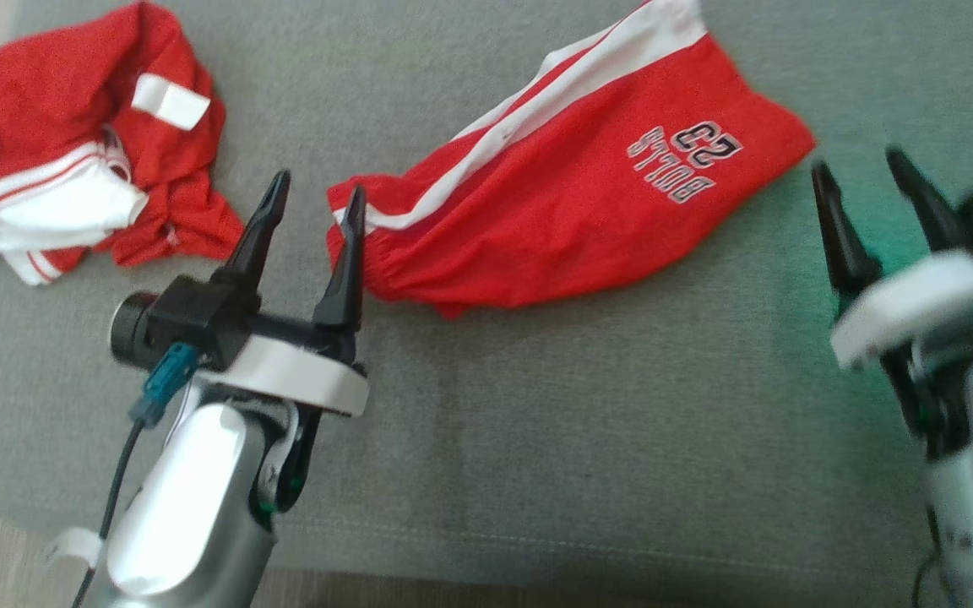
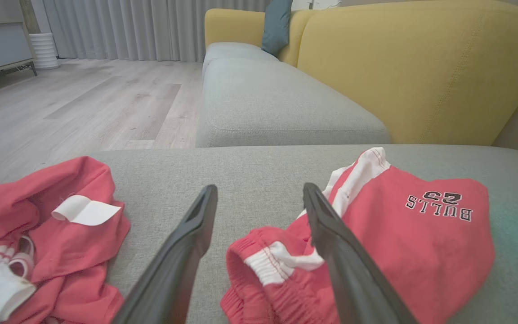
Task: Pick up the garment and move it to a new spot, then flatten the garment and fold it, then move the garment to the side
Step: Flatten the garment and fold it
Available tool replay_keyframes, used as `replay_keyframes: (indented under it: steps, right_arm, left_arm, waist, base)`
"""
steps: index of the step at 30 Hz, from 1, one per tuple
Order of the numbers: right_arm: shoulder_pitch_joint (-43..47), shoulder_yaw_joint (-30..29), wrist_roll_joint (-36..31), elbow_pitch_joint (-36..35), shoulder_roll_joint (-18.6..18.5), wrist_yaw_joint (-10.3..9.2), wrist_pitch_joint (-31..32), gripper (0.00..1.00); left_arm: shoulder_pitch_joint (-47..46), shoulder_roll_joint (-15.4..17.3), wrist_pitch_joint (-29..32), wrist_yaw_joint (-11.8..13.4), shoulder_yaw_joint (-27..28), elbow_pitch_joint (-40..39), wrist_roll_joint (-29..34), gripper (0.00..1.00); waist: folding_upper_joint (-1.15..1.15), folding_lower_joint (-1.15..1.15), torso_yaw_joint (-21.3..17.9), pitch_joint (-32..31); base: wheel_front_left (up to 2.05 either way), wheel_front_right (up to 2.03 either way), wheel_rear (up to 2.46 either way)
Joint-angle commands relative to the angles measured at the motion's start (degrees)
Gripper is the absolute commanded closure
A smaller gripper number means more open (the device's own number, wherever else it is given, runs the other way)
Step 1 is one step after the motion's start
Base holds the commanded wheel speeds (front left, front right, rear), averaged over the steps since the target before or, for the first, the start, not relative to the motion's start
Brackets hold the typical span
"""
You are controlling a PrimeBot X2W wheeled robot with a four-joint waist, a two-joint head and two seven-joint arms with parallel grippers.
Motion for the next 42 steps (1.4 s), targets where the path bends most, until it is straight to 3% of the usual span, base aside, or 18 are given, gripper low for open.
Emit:
replay_keyframes:
  steps: [1,9,16,17,19,27,34,42]
  right_arm:
    - [-3.39,2.39,0.96,-0.10,-1.30,0.23,1.10,0.00]
    - [-14.37,7.73,4.03,13.12,-4.52,0.23,9.25,0.00]
    - [-18.24,11.70,7.73,17.80,-3.87,0.23,16.31,0.02]
    - [-18.61,11.83,8.42,18.29,-3.56,0.23,16.69,0.45]
    - [-19.07,12.04,9.46,19.26,-3.14,0.23,17.25,1.00]
    - [-13.04,6.76,11.07,17.62,-0.66,0.23,10.15,1.00]
    - [2.23,-3.15,10.03,8.33,4.87,0.23,3.97,1.00]
    - [12.28,-11.07,8.70,-0.14,8.06,0.23,2.78,1.00]
  left_arm:
    - [-2.37,0.52,-0.35,-0.44,1.54,-1.80,0.56,0.00]
    - [-4.32,-1.86,-0.35,-2.55,1.76,-0.84,1.77,0.00]
    - [-3.72,-2.99,-0.35,-3.64,3.12,-0.24,2.72,0.00]
    - [-3.67,-3.10,-0.35,-3.79,3.31,-0.14,2.84,0.00]
    - [-3.60,-3.30,-0.35,-4.12,3.61,0.01,3.12,0.00]
    - [-2.46,-3.81,-0.35,-4.70,4.69,0.53,4.26,0.00]
    - [0.13,-3.30,-0.35,-4.96,5.61,0.84,4.87,0.00]
    - [2.25,-2.60,-0.35,-5.17,5.42,1.06,4.85,0.00]
  waist:
    - [0.00,0.00,1.80,2.19]
    - [0.00,0.00,4.48,4.44]
    - [0.00,0.00,4.72,4.14]
    - [0.00,0.00,4.66,4.10]
    - [0.00,0.00,4.61,3.99]
    - [0.00,0.00,3.87,2.15]
    - [0.00,0.00,1.24,-0.81]
    - [0.00,0.00,-1.06,-2.59]
  base:
    - [0.00,0.00,0.00]
    - [0.00,0.00,0.00]
    - [0.00,0.00,0.00]
    - [0.00,0.00,0.00]
    - [0.00,0.00,0.00]
    - [0.00,0.00,0.00]
    - [0.00,0.00,0.00]
    - [0.00,0.00,0.00]
